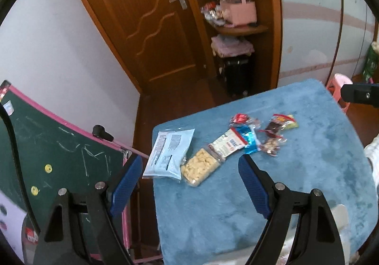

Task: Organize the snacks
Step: 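Move both tools from the tray back over the remaining snacks, then grasp the clear cracker bag with the left tool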

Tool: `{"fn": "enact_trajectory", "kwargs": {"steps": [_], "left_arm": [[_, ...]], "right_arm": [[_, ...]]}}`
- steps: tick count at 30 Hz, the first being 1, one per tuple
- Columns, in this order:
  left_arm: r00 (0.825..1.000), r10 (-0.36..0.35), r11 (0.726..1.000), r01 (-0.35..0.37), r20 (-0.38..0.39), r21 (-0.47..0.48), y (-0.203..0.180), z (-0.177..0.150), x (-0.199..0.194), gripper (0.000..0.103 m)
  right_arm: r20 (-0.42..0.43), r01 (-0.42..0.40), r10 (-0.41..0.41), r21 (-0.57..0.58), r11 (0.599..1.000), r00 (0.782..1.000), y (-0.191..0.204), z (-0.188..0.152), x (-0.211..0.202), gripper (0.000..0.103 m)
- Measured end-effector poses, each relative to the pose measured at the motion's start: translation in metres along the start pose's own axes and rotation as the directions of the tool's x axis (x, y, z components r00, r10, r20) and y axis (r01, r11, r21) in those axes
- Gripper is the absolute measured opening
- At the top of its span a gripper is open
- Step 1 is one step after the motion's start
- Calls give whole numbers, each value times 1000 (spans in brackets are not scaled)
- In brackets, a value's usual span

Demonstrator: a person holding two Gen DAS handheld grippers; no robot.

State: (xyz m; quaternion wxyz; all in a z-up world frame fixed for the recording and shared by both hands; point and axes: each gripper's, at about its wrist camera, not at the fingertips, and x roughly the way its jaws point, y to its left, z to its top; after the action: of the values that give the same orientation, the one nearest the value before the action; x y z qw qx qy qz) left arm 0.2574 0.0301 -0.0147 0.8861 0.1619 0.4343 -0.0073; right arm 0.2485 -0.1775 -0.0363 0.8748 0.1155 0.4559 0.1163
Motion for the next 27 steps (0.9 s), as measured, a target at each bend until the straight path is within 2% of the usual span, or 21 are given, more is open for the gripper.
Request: {"fn": "enact_trajectory", "kwargs": {"steps": [3,6,10,12,15,20,27], "left_arm": [[998,-18,999,20,-55,39,-5,4,44,82],[991,-11,995,23,-131,94,-16,-5,91,82],[978,43,985,-7,-205,174,-30,-24,148,82],[968,49,984,-5,-245,177,-31,-30,167,81],[956,28,988,17,-291,150,-30,-36,193,76],[952,-10,993,46,-307,112,-29,-39,216,76],[937,-68,994,93,-343,56,-32,-45,244,69]], "right_arm": [[-68,21,-18,45,999,997,-9,8,44,53],[-171,25,-5,116,993,985,-21,7,96,53],[-261,35,19,199,979,965,-36,-3,151,53],[-301,24,55,253,967,952,-43,-12,173,53],[-334,18,85,293,956,939,-44,-23,195,53],[-360,12,111,324,946,927,-43,-30,214,53],[-374,21,110,328,945,921,-39,-31,232,53]]}}
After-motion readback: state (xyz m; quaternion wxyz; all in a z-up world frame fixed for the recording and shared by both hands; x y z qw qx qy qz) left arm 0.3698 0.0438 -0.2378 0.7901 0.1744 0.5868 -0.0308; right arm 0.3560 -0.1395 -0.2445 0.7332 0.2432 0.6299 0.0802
